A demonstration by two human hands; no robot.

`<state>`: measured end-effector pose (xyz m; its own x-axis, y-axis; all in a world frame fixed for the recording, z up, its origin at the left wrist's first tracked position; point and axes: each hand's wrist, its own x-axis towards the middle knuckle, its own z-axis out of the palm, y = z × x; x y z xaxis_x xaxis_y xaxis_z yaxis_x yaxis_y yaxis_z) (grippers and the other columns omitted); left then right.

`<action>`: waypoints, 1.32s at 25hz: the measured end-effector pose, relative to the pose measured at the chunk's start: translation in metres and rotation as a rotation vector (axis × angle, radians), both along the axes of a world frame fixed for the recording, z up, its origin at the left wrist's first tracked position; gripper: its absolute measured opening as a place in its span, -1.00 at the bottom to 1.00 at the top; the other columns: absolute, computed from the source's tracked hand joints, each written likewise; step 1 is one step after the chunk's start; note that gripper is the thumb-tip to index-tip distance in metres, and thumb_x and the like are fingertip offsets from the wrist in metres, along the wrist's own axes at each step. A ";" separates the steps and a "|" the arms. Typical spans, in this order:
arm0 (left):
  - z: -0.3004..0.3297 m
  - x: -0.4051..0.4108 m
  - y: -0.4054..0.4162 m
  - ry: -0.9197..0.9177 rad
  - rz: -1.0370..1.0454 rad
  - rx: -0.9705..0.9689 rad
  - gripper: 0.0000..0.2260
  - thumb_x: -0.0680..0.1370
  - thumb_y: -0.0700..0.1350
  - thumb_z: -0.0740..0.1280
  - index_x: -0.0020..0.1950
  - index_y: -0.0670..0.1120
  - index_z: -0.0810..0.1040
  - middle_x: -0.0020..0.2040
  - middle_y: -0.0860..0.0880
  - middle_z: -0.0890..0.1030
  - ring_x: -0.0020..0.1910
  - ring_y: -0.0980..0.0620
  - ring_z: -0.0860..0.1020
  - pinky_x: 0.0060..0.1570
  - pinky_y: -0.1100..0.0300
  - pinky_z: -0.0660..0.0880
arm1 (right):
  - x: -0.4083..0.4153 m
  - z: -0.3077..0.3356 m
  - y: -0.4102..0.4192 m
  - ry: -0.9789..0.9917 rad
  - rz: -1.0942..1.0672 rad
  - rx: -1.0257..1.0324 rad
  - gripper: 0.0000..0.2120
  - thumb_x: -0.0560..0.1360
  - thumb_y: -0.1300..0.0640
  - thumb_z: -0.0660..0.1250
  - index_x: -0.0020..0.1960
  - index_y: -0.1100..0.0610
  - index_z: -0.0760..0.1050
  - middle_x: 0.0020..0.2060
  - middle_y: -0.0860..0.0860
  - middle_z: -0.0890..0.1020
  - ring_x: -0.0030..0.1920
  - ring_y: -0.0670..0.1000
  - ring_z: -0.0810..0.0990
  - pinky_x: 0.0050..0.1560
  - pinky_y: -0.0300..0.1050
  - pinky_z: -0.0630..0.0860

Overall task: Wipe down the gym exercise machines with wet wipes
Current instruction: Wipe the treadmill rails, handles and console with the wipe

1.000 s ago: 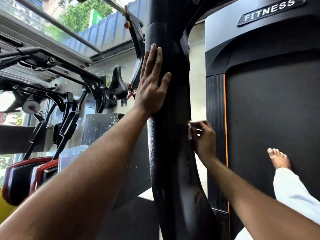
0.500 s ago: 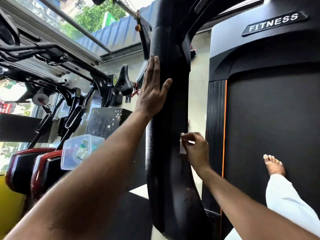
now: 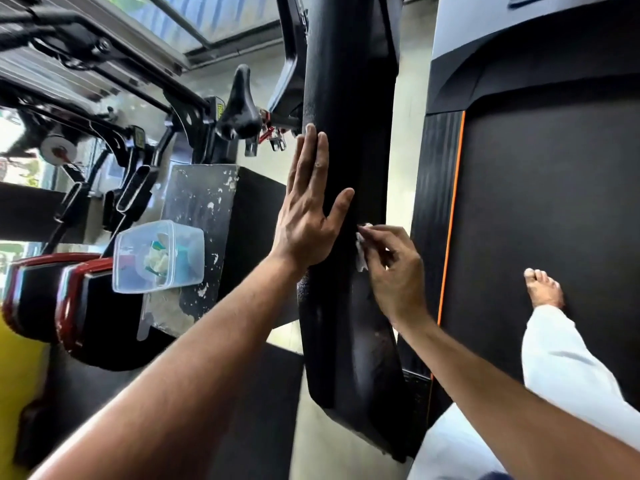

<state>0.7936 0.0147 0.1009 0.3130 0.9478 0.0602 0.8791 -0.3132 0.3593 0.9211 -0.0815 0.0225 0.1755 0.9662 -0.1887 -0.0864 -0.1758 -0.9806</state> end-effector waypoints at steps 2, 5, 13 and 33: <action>-0.002 -0.002 0.000 -0.025 0.002 -0.005 -0.33 0.68 -0.03 0.26 0.66 -0.31 0.08 0.68 -0.29 0.04 0.68 -0.24 0.00 0.66 -0.03 -0.04 | 0.000 -0.027 -0.027 -0.067 0.034 -0.052 -0.82 0.59 0.23 0.42 0.17 0.14 0.69 0.06 -0.04 0.64 0.11 -0.08 0.66 0.14 -0.07 0.62; -0.003 -0.001 0.001 -0.039 -0.002 0.003 -0.34 0.67 -0.05 0.28 0.65 -0.31 0.09 0.68 -0.29 0.05 0.68 -0.25 0.00 0.64 0.06 -0.09 | 0.000 -0.071 -0.002 -0.100 -0.046 -0.266 -0.83 0.55 0.05 0.47 0.09 0.10 0.71 -0.07 -0.02 0.72 -0.05 -0.04 0.72 -0.01 0.07 0.65; -0.004 -0.002 0.000 -0.050 -0.002 0.023 -0.34 0.67 -0.05 0.29 0.65 -0.30 0.11 0.67 -0.28 0.08 0.67 -0.26 0.00 0.62 0.16 -0.13 | -0.007 -0.008 0.006 0.070 -0.088 -0.156 -0.94 0.53 0.09 0.50 -0.01 0.06 0.70 -0.19 -0.11 0.72 -0.15 -0.18 0.67 -0.11 -0.26 0.55; -0.024 -0.011 -0.114 0.040 0.089 0.074 -0.39 0.67 -0.14 0.19 0.66 -0.29 0.08 0.68 -0.28 0.05 0.68 -0.18 0.01 0.65 -0.08 -0.04 | 0.002 -0.026 -0.061 -0.060 0.133 0.056 -0.97 0.53 0.15 0.49 -0.04 0.10 0.68 -0.18 -0.04 0.67 -0.15 -0.09 0.65 -0.11 -0.16 0.56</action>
<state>0.7826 -0.0990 0.0772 0.2310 0.9656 0.1198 0.9180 -0.2571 0.3019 0.9230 -0.1422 -0.0033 0.0541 0.9905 -0.1268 -0.0073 -0.1265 -0.9919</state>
